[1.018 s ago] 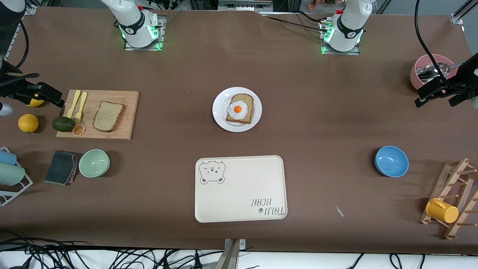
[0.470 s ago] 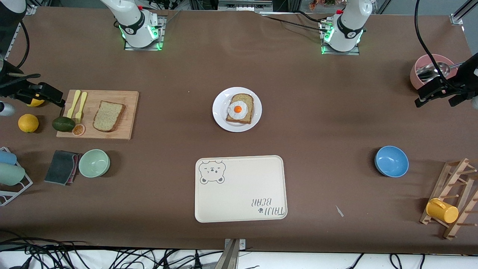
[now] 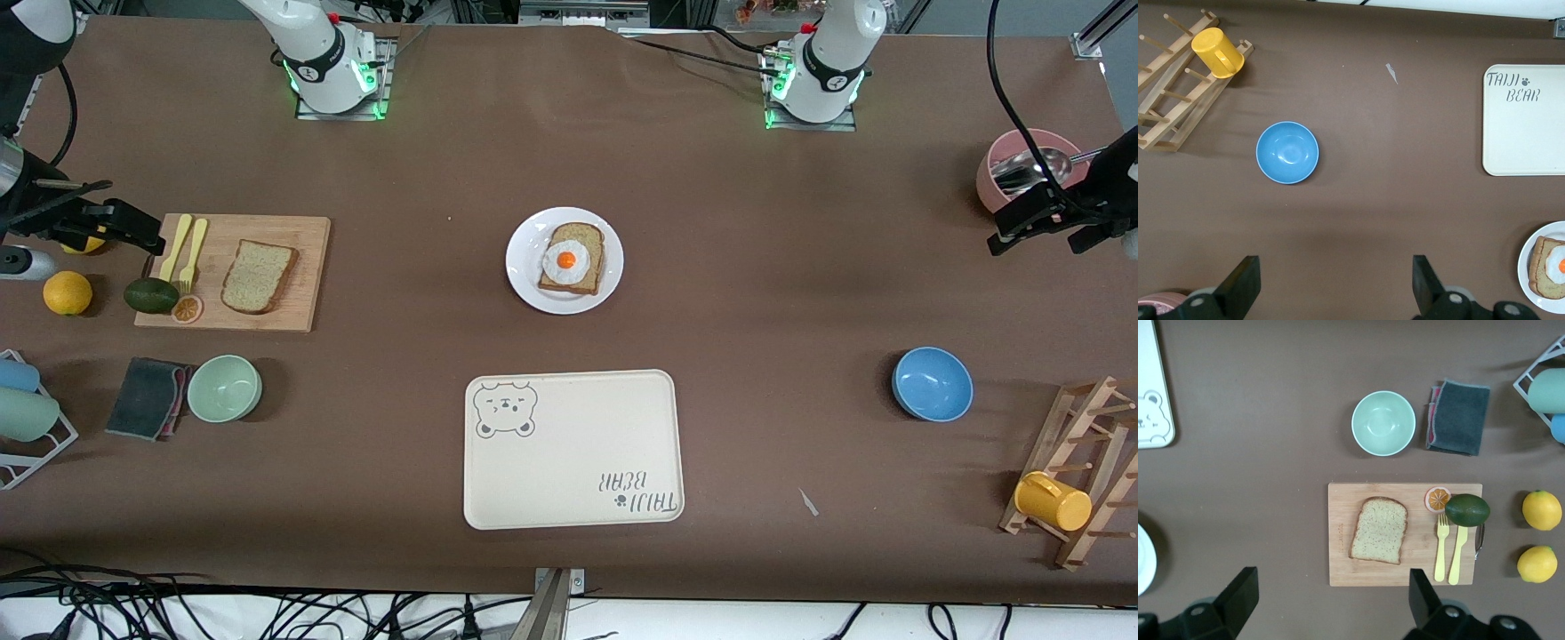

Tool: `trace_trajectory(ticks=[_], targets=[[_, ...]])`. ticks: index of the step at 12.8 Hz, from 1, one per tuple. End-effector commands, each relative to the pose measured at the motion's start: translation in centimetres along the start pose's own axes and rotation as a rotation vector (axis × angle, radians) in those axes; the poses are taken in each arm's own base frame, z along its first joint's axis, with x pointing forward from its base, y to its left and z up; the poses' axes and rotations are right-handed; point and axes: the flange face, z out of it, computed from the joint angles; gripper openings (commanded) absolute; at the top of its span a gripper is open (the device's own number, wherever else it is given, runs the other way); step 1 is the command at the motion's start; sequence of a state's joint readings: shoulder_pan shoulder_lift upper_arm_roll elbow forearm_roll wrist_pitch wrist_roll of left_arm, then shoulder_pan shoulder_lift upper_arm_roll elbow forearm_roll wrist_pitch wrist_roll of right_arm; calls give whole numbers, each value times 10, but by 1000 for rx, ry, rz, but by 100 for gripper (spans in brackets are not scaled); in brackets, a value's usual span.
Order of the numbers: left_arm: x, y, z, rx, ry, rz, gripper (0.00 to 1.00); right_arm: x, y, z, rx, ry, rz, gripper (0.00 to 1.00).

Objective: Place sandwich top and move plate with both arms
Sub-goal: 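Move the right gripper toward the bread slice on the cutting board, then lower the right gripper onto the bread slice and grasp its edge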

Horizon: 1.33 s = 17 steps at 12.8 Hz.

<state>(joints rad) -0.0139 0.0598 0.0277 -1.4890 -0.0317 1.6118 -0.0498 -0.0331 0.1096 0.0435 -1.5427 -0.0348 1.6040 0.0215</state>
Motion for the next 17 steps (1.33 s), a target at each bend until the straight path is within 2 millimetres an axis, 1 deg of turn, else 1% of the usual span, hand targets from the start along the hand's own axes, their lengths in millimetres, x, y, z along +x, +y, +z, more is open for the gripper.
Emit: trace_trajectory(ticks=[1,3,5,6,7,9,10,12,14,15,16,17], targets=[[1,1,-6,-9,0,24,100,4,8,31,-14,-47,-31,99],[1,1,-5,-9,-2,23,100,4,21,67,-15,-58,-10,99],[1,-1,-5,-9,-3,19,100,2,22,100,-18,-60,11,99],[1,-1,-5,-9,-3,19,100,0,27,117,-21,-62,74,99],[1,-1,-5,-7,-2,20,100,-3,28,130,-28,-67,158,99],[0,-1,-5,-6,-6,21,100,-17,25,158,-47,-114,262,99],[0,-1,-5,-11,-8,18,100,-25,26,181,-48,-136,275,99],[-2,-2,-4,-12,-25,15,100,-44,35,233,-44,-132,321,97],[-3,-1,-4,-15,-31,14,100,-63,30,280,-47,-131,403,94],[-3,2,-4,-16,-33,18,100,-66,29,299,-47,-135,404,94],[-3,4,-4,-16,-35,21,100,-66,29,312,-50,-158,398,93],[-3,4,-4,-14,-35,21,100,-66,28,321,-53,-172,395,89]])
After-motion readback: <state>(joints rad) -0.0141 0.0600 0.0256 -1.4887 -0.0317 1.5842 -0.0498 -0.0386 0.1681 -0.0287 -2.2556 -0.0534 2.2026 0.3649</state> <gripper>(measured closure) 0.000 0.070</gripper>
